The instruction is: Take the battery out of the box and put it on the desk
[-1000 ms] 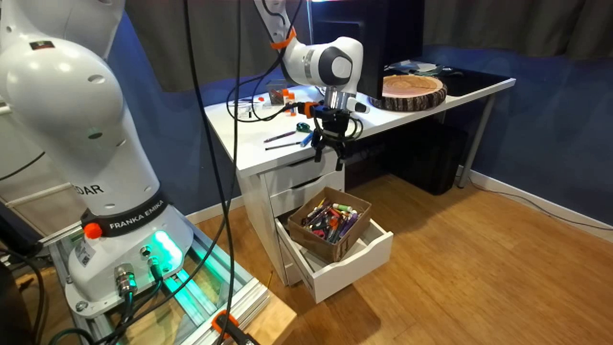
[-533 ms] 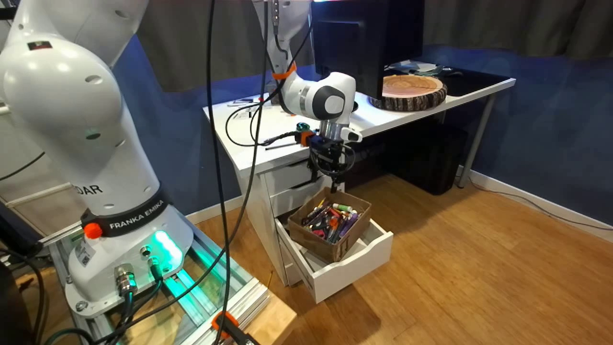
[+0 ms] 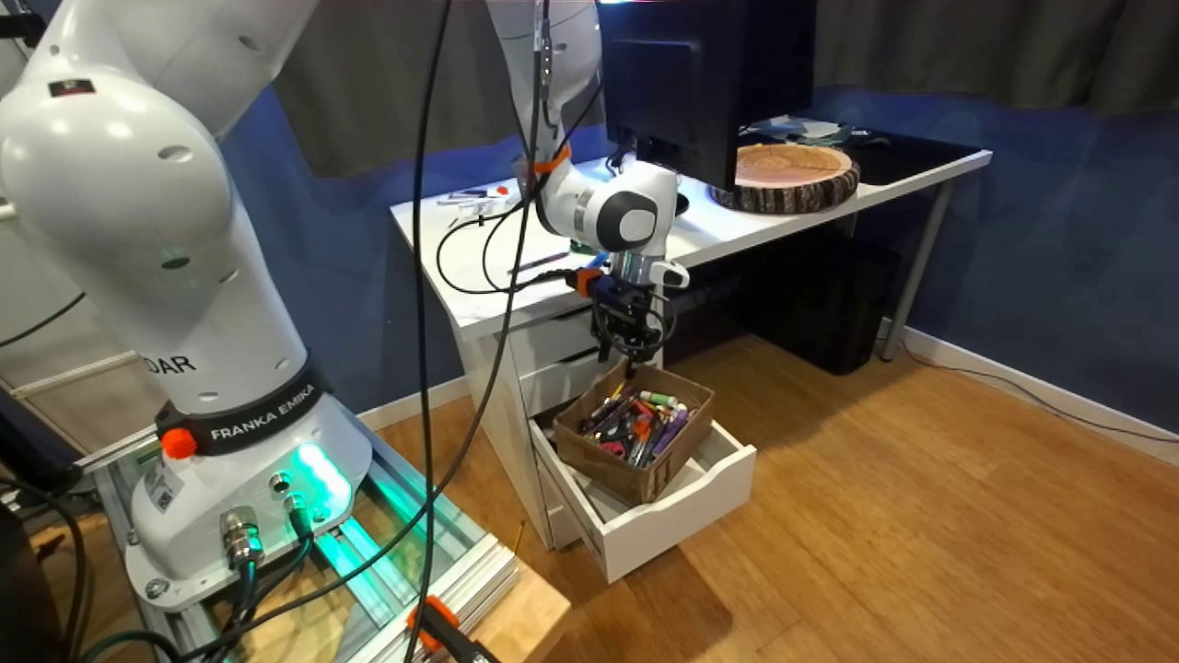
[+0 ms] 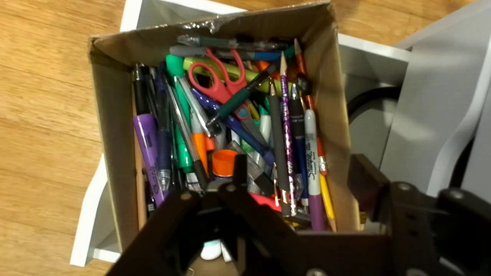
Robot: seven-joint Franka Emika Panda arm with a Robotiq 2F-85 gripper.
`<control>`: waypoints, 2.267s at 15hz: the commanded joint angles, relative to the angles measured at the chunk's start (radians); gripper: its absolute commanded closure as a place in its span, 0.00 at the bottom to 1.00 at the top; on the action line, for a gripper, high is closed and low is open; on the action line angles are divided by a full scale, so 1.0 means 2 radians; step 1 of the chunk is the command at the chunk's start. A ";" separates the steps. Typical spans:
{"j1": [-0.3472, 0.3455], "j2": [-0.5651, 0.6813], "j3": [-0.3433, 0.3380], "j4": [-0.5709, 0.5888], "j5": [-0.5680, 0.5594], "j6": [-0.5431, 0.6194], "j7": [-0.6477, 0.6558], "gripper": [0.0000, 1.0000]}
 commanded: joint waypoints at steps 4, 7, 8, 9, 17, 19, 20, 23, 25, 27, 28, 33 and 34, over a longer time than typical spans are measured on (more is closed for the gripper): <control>-0.001 0.052 0.010 0.060 0.015 0.002 -0.008 0.51; -0.004 0.074 0.011 0.080 0.013 0.000 -0.014 0.52; -0.004 0.081 0.012 0.086 0.013 0.001 -0.017 0.56; -0.005 0.089 0.012 0.092 0.012 0.002 -0.019 0.56; -0.001 0.131 0.013 0.128 0.008 0.011 -0.027 0.65; 0.000 0.138 0.013 0.135 0.007 0.013 -0.028 0.68; 0.001 0.142 0.013 0.138 0.007 0.013 -0.029 0.66; 0.003 0.149 0.013 0.146 0.005 0.017 -0.032 0.65; 0.004 0.152 0.014 0.149 0.004 0.017 -0.035 0.73; 0.006 0.155 0.013 0.152 0.003 0.016 -0.036 0.78; 0.007 0.157 0.012 0.154 0.002 0.017 -0.036 0.80; 0.009 0.161 0.009 0.157 0.000 0.020 -0.035 0.78; 0.009 0.162 0.008 0.157 0.000 0.020 -0.036 0.79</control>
